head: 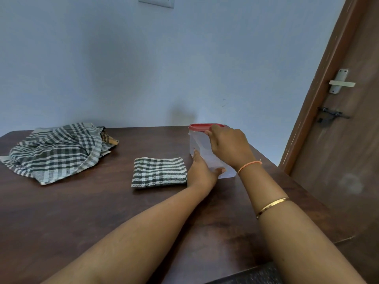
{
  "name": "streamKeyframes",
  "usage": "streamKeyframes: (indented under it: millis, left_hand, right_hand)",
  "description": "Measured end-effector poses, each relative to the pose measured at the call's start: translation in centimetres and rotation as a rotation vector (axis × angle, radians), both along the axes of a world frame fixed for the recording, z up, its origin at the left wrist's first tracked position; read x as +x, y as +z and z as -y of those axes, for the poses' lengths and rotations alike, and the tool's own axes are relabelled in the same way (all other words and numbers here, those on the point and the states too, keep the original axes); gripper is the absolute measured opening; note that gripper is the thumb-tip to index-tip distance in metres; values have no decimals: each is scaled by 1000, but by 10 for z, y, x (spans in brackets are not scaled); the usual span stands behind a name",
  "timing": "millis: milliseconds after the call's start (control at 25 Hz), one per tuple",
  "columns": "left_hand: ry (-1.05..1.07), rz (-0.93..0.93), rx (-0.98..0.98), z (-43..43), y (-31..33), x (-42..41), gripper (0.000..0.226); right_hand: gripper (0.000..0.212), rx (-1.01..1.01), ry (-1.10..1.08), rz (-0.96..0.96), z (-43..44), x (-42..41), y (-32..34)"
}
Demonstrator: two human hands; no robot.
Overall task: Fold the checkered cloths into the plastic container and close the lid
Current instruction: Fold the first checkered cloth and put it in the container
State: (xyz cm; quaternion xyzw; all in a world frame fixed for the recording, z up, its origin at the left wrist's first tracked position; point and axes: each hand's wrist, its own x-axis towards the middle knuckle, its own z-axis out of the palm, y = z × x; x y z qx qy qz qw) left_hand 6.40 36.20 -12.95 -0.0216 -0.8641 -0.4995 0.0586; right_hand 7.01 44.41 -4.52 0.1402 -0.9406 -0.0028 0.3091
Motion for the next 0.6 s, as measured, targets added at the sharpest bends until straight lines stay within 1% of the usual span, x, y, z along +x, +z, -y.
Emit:
streamKeyframes:
  millis: [120, 160, 240, 360, 480, 600]
  left_hand:
    - [4, -10, 6, 2, -1, 2, 93]
    - [10, -17, 14, 2, -1, 2, 94]
    - [19, -22, 29, 3, -2, 3, 95]
    - [9, -14, 30, 5, -3, 2, 96]
    - [6, -8, 38, 5, -2, 2, 95]
    - [7, -5, 58, 4, -2, 4, 96]
  right_hand:
    - [27, -84, -14, -43, 7, 1, 2]
    - [23, -152, 5, -82, 8, 4, 7]
    - [24, -375, -13, -167, 3, 6, 23]
    - [31, -668, -176, -200, -17, -1, 38]
    - [35, -957, -281, -177, -35, -7, 23]
    - [37, -1164, -402, -64, -51, -9, -13]
